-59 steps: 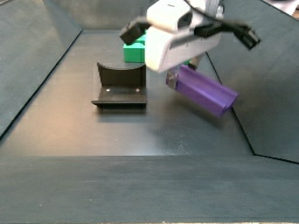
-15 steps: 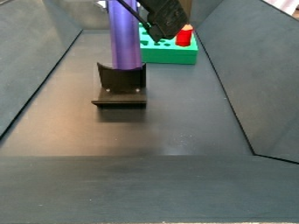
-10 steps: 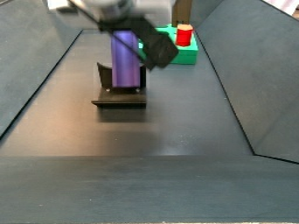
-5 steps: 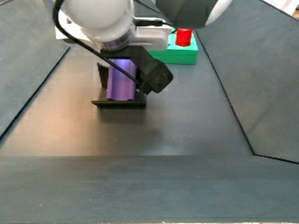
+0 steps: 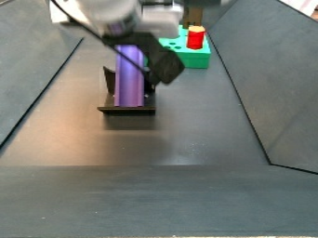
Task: Pick up the arch object. Move up. Place the arch object on the fixture. Regrasp the arch object. Move to above the board. Insert the arch object.
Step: Regrasp the arch object.
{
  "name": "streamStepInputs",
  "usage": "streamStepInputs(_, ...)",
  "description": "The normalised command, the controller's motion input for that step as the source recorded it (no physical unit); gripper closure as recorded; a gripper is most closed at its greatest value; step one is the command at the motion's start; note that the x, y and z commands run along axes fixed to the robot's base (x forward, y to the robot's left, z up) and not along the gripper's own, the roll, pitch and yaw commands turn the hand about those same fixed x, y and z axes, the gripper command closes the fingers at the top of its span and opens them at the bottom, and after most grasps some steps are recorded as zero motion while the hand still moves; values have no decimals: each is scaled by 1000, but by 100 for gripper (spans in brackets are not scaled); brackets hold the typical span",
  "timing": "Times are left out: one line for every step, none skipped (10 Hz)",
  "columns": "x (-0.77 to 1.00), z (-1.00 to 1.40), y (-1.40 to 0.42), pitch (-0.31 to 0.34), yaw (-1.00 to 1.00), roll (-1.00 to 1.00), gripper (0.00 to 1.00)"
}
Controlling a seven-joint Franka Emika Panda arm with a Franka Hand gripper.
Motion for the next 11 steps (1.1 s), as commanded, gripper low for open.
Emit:
streamStepInputs(-30,1000,9,54,-35,52,0)
streamStepInputs(-27,837,14,53,-36,43,0)
streamStepInputs(-27,703,14,48,-37,36,0)
streamStepInputs(-25,440,16,42,-38,30,0)
streamStepInputs(-19,243,15,40,-37,31,0)
streamStepInputs(144,775,-683,52,46,1000,0)
streamStepInputs(152,701,-678,52,46,1000,0)
streamStepInputs(70,540,-500,49,46,1000,0)
streamStepInputs(14,346,-294,45,44,1000,0)
streamStepInputs(-14,129,-112,43,44,1000,0)
streamStepInputs(-1,14,-54,43,44,1000,0)
